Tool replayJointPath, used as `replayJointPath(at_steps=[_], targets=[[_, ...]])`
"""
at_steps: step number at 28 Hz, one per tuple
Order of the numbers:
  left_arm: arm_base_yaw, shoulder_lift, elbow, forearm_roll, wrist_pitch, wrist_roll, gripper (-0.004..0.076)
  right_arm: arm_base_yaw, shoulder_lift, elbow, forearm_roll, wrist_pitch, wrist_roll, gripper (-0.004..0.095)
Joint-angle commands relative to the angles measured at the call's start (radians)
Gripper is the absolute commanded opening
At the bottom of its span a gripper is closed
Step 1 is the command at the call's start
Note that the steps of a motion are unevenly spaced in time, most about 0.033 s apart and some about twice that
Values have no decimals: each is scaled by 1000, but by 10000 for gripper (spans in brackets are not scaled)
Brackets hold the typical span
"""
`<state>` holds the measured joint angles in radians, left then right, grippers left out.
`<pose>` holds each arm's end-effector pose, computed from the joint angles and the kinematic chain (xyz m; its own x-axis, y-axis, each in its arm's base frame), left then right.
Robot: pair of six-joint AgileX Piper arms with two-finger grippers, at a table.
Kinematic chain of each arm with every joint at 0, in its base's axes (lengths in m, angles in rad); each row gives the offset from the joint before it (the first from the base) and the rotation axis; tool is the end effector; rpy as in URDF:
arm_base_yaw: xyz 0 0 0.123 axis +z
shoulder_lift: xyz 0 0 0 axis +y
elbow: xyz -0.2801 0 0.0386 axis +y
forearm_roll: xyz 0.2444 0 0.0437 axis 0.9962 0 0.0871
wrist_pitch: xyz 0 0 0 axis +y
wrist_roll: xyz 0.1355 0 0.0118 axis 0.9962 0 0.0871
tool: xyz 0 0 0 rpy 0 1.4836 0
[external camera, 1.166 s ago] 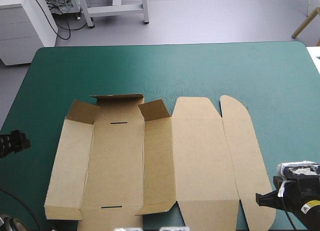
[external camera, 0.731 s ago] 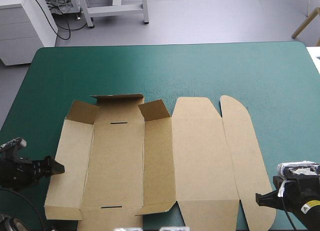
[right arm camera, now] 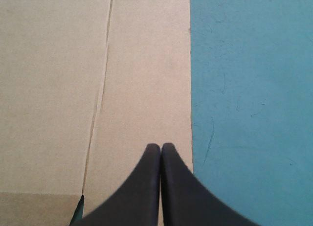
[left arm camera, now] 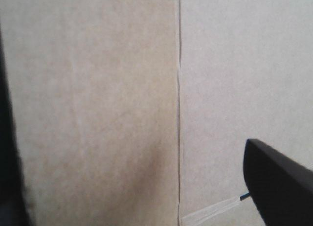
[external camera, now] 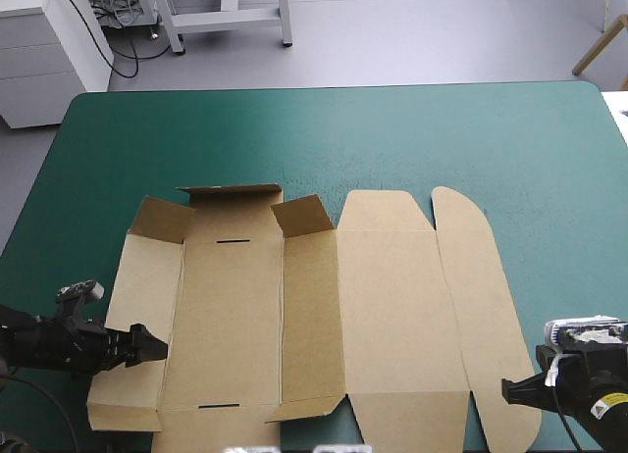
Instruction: Fold the box
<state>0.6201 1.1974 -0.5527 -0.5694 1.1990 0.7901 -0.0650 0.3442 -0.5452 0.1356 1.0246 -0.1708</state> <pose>0.1543 0.0262 0.1692 -0.9780 -0.1325 -0.1608 -0.0380 0.8722 -0.4877 0.0814 0.0104 0.2551 -0.6617 -0.0564 -0.7476 -0.0877 0.9961 0.0026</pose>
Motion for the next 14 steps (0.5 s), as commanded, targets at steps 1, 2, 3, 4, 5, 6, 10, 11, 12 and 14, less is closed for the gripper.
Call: replayJointPath(at_steps=[1, 2, 3, 4, 5, 6, 10, 11, 12, 14], targets=[[-12, -16, -17, -38, 62, -7, 664, 3, 9, -23, 7, -58, -7, -19], [-12, -16, -17, -38, 69, -8, 631, 3, 9, -23, 7, -58, -7, -19], [-12, -16, -17, -38, 76, -8, 606, 3, 9, -23, 7, -58, -7, -19], [-12, -16, -17, -38, 82, -8, 555, 3, 9, -23, 7, -58, -7, -19], [-12, -16, -17, -38, 90, -2, 512, 3, 9, -23, 7, -58, -7, -19], [-12, -16, -17, -38, 98, -2, 449, 3, 9, -23, 7, -58, -7, -19], [-12, -16, -17, -35, 103, 0, 190, 3, 9, -23, 7, -58, -7, -20], [-12, -16, -17, -30, 103, 0, 148, 3, 9, -23, 7, -58, -7, -20], [-12, -16, -17, -23, 103, 0, 102, 3, 9, -23, 7, -58, -7, -19], [-12, -16, -17, -7, 103, 0, 34, 3, 9, -23, 7, -58, -7, -20]])
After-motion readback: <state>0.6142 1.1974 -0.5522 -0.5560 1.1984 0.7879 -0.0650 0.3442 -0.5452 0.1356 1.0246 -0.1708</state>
